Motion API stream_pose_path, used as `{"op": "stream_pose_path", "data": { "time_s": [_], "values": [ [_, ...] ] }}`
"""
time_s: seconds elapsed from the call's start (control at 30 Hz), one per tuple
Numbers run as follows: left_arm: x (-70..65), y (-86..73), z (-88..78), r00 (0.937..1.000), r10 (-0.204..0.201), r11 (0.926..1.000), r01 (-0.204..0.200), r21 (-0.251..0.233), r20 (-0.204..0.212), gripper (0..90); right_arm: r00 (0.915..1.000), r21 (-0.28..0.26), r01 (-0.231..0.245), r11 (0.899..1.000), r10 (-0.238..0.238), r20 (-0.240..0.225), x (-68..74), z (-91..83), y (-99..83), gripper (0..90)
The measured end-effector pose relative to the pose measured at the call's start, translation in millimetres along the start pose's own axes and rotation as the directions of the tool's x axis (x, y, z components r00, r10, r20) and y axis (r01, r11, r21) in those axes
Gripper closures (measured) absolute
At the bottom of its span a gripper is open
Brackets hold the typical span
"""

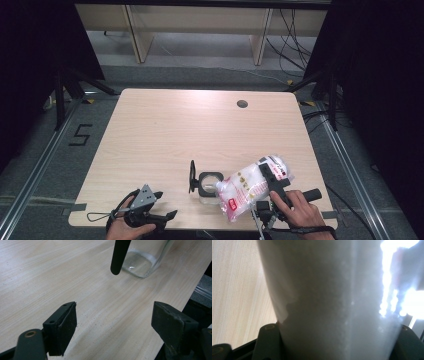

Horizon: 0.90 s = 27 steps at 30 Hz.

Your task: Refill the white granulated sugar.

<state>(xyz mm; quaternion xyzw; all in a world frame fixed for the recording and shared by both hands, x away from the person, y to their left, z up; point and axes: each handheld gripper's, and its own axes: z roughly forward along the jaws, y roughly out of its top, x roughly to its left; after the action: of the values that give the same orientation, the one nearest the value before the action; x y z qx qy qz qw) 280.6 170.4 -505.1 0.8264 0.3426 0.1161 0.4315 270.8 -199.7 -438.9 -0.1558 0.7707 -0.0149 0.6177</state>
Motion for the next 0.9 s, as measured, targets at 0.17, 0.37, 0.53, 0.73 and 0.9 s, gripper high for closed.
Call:
{"op": "stream_pose_path", "data": {
  "time_s": [0.17,0.37,0.53,0.73,0.9],
  "values": [
    [-1.7,-0.3,1.2,0.9997,-0.024,0.9996,0.024,-0.016,0.001,19.9,0.9997,-0.001,0.014,1.0,-0.014,0.018,1.3,0.5,0.3,41.0],
    [-1.7,-0.3,1.4,0.9998,-0.019,0.9995,0.019,-0.023,0.003,19.9,0.9997,-0.003,0.013,1.0,-0.013,0.018,-1.9,-1.1,0.4,41.0],
    [-1.5,-0.4,1.3,0.9998,-0.02,0.9997,0.02,-0.016,0.001,19.9,0.9997,-0.011,0.017,1.0,-0.017,0.016,-0.1,1.0,-0.9,41.0],
    [-0.8,-0.3,0.9,1.0,-0.009,0.9999,0.009,-0.01,-0.003,19.9,0.9999,-0.009,0.005,1.0,-0.005,0.017,0.4,0.2,-0.9,41.0],
    [-0.3,-0.1,0.1,1.0,-0.005,1.0,0.005,0.0,0.0,19.9,0.9999,-0.003,0.012,1.0,-0.012,0.007,-1.2,-0.3,-1.5,41.0]
  ]
}}
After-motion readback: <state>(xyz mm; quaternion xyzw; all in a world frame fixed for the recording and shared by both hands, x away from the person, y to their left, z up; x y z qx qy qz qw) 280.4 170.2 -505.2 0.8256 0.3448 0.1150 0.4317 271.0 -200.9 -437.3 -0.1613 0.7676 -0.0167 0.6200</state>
